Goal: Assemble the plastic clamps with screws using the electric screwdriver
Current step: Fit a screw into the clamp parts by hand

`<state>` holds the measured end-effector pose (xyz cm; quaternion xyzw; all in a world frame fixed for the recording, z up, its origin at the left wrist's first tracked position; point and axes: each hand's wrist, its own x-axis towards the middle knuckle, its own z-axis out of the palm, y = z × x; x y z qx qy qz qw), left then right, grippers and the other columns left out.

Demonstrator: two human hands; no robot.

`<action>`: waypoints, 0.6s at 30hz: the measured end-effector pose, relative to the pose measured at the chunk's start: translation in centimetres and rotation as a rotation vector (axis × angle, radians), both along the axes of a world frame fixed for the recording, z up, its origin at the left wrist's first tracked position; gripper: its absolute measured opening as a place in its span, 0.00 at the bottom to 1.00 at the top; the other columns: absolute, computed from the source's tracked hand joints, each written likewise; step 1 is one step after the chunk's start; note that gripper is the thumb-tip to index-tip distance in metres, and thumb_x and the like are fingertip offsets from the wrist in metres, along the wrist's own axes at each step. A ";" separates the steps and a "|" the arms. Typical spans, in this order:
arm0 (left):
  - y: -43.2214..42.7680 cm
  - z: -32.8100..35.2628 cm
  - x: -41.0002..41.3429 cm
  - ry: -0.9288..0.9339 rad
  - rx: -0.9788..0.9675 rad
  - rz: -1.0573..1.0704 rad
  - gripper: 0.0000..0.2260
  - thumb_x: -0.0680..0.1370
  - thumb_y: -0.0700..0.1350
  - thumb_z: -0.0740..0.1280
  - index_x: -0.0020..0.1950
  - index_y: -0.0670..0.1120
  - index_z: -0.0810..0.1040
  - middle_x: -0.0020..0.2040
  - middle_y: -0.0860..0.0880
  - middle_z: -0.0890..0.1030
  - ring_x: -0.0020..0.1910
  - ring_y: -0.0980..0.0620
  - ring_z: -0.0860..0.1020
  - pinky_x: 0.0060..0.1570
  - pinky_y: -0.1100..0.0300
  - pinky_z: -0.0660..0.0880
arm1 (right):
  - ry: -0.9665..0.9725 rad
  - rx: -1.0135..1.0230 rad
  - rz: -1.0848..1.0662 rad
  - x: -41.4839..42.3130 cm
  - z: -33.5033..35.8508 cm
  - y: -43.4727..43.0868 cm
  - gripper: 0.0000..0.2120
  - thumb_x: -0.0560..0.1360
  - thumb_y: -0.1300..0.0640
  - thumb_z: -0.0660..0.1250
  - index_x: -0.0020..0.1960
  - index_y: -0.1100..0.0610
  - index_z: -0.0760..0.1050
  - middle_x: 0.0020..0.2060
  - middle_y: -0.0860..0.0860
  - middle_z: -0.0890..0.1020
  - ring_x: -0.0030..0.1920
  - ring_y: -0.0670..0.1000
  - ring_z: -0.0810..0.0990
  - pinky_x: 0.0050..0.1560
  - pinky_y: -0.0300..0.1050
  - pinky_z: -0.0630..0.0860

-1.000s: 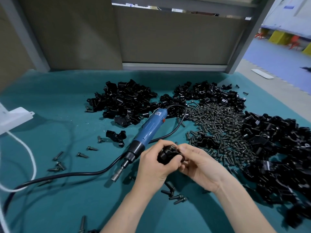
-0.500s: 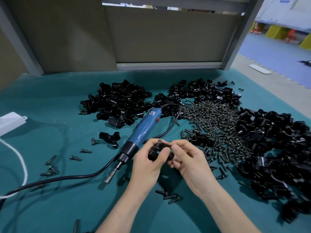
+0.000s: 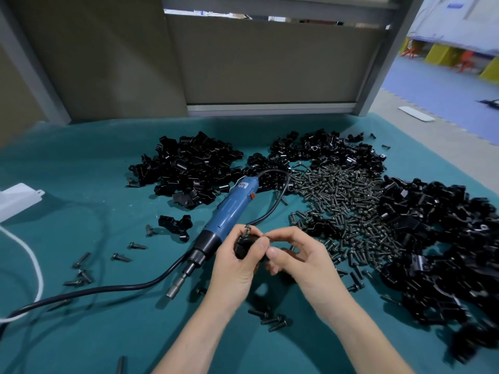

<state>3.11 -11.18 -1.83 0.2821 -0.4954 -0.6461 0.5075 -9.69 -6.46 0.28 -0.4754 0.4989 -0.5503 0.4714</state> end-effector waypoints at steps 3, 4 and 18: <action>-0.2 -0.6 0.0 -0.090 -0.020 0.035 0.16 0.71 0.52 0.74 0.43 0.42 0.74 0.36 0.47 0.78 0.36 0.50 0.78 0.40 0.61 0.76 | -0.076 0.088 -0.034 -0.7 0.9 -1.0 0.15 0.68 0.54 0.73 0.53 0.55 0.80 0.48 0.54 0.84 0.33 0.51 0.80 0.38 0.44 0.79; -0.3 -0.8 0.0 -0.129 -0.041 0.049 0.16 0.68 0.55 0.72 0.43 0.43 0.74 0.37 0.48 0.78 0.38 0.51 0.77 0.42 0.61 0.75 | -0.048 0.139 -0.042 -1.0 1.4 -1.7 0.13 0.70 0.54 0.72 0.53 0.55 0.79 0.48 0.55 0.83 0.32 0.51 0.80 0.35 0.43 0.79; -0.2 -1.3 0.7 -0.506 -0.112 0.043 0.08 0.69 0.52 0.71 0.40 0.52 0.74 0.35 0.55 0.79 0.33 0.57 0.74 0.36 0.59 0.70 | 0.354 0.858 -0.007 4.4 2.7 -16.4 0.29 0.71 0.49 0.75 0.60 0.61 0.64 0.43 0.60 0.76 0.37 0.57 0.81 0.33 0.46 0.82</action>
